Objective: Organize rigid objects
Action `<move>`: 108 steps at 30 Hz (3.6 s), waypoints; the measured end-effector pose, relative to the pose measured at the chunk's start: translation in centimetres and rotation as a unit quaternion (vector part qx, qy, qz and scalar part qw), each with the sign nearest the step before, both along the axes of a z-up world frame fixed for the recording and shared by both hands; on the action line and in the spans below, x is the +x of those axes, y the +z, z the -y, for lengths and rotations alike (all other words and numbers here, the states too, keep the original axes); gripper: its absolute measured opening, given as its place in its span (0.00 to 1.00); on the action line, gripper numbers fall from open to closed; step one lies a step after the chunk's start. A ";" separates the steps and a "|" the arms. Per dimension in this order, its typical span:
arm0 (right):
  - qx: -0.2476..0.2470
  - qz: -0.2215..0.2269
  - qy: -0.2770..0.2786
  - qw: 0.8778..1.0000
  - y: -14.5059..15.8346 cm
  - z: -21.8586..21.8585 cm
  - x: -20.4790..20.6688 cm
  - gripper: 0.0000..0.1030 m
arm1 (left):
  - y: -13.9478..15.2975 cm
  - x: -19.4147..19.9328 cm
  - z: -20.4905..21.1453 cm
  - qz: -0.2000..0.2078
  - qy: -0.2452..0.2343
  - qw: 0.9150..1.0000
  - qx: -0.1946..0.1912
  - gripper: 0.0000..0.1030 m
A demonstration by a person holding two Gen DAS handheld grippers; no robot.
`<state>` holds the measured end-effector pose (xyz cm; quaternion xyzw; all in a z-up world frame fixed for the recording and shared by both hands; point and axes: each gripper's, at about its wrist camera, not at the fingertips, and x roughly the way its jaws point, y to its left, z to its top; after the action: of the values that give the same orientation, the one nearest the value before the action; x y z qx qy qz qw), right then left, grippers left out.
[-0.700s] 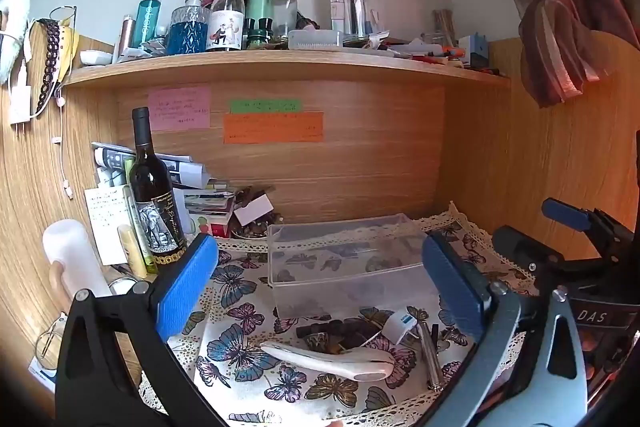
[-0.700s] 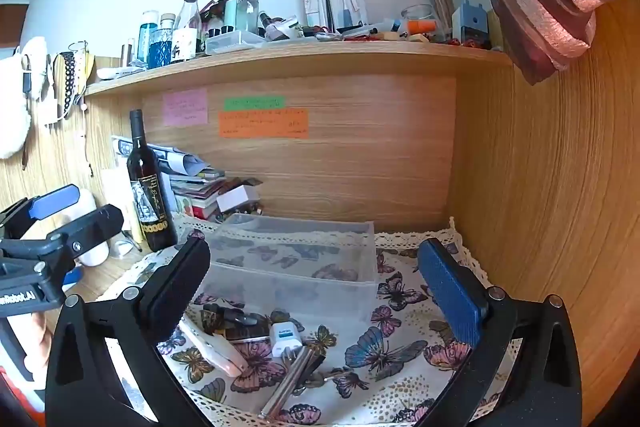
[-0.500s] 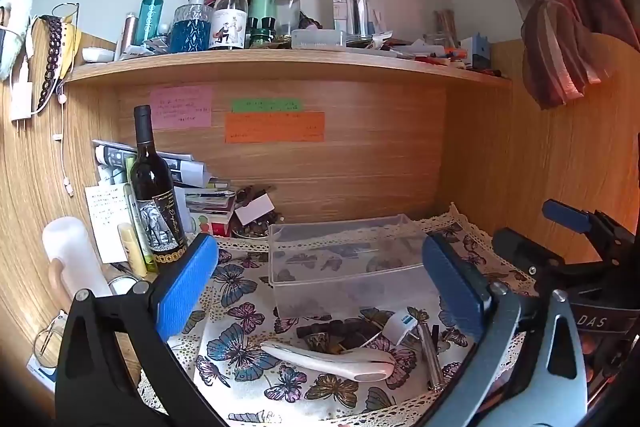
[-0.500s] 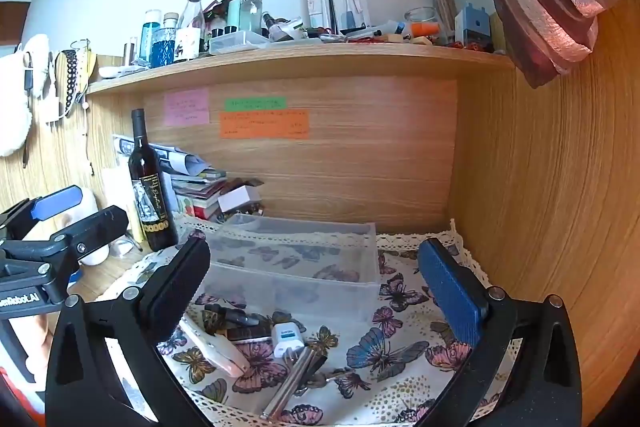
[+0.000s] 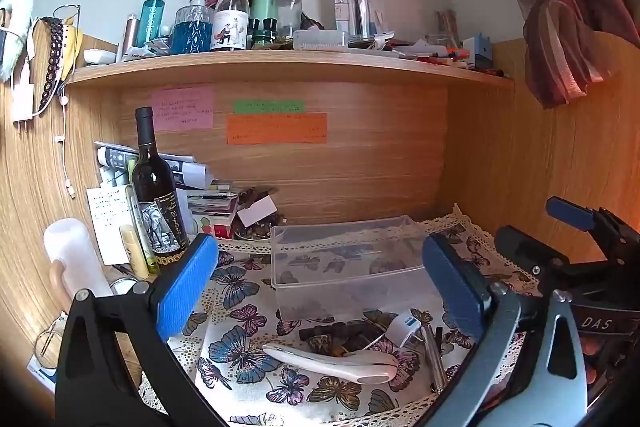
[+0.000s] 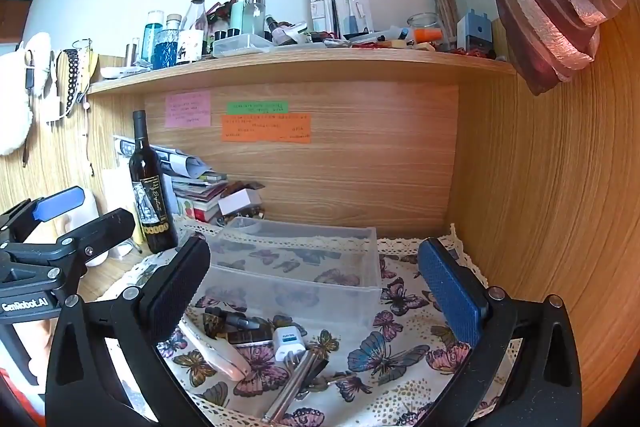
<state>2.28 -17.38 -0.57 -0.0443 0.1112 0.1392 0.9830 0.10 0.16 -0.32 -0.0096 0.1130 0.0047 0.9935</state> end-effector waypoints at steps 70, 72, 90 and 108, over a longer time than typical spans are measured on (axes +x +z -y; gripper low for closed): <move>0.020 0.001 0.002 1.000 -0.6 0.4 0.3 1.00 | -1.1 1.3 0.0 -0.015 -0.005 1.000 -0.012 1.00; 0.018 -0.009 -0.001 1.000 -1.0 0.8 0.7 1.00 | -1.7 2.0 -0.2 -0.032 -0.004 0.999 -0.019 0.97; -0.009 -0.180 -0.021 0.983 -8.9 4.7 5.6 0.70 | -10.7 9.3 2.5 -0.199 -0.012 0.980 -0.023 0.84; -0.030 -0.247 0.071 0.966 -11.6 0.5 5.3 0.46 | -14.9 6.5 -1.1 -0.265 0.036 0.963 -0.039 0.82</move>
<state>7.61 -17.92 -12.20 -0.0461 0.3509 0.2122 0.9109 6.58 1.29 -15.18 -0.0504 0.3717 0.0388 0.9262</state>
